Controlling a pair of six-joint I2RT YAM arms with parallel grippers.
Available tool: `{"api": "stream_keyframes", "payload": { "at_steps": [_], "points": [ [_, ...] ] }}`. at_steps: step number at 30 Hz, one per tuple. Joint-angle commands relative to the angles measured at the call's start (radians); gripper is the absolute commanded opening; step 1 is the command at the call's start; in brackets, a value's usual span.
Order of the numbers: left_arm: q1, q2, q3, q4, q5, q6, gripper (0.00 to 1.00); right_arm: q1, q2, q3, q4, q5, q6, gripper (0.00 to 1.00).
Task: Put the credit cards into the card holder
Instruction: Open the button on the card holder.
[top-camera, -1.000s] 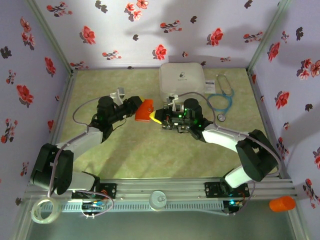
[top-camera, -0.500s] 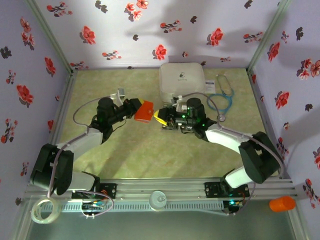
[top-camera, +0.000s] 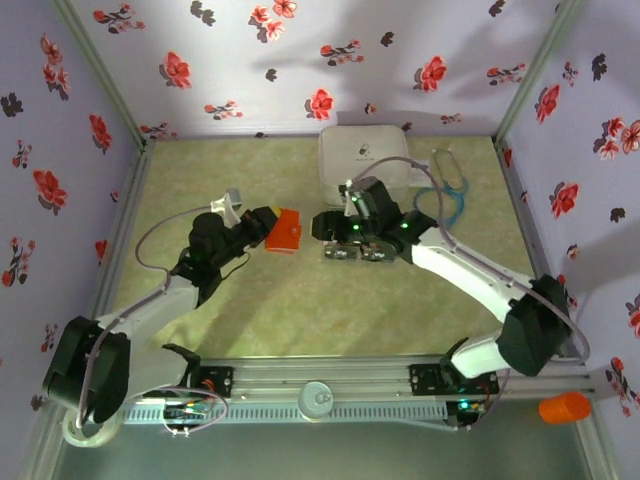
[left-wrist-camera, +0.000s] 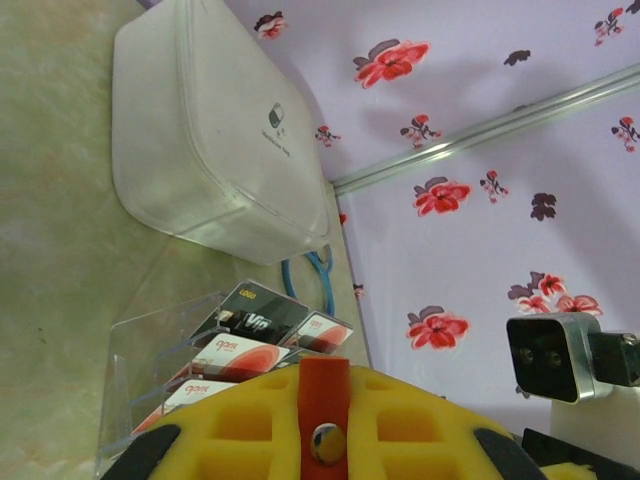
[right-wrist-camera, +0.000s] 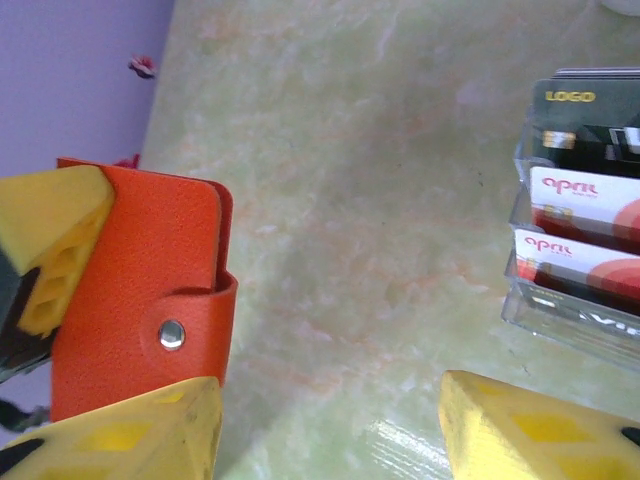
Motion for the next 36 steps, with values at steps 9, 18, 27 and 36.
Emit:
{"api": "stream_keyframes", "payload": {
  "at_steps": [9, 18, 27, 36],
  "points": [
    [-0.073, -0.053, 0.022, -0.087, -0.153, 0.066, 0.00, 0.123, 0.160, 0.185, -0.077, 0.176, -0.069, 0.61],
    [-0.090, -0.048, 0.027, -0.079, -0.179, 0.066, 0.00, 0.142, 0.171, 0.184, -0.064, 0.197, -0.052, 0.60],
    [-0.094, -0.042, 0.039, -0.074, -0.192, 0.067, 0.00, 0.153, 0.179, 0.084, -0.043, 0.242, 0.004, 0.49],
    [-0.104, -0.056, 0.042, -0.090, -0.207, 0.068, 0.00, 0.148, 0.135, -0.085, -0.014, 0.300, 0.030, 0.12]
  ]
}}
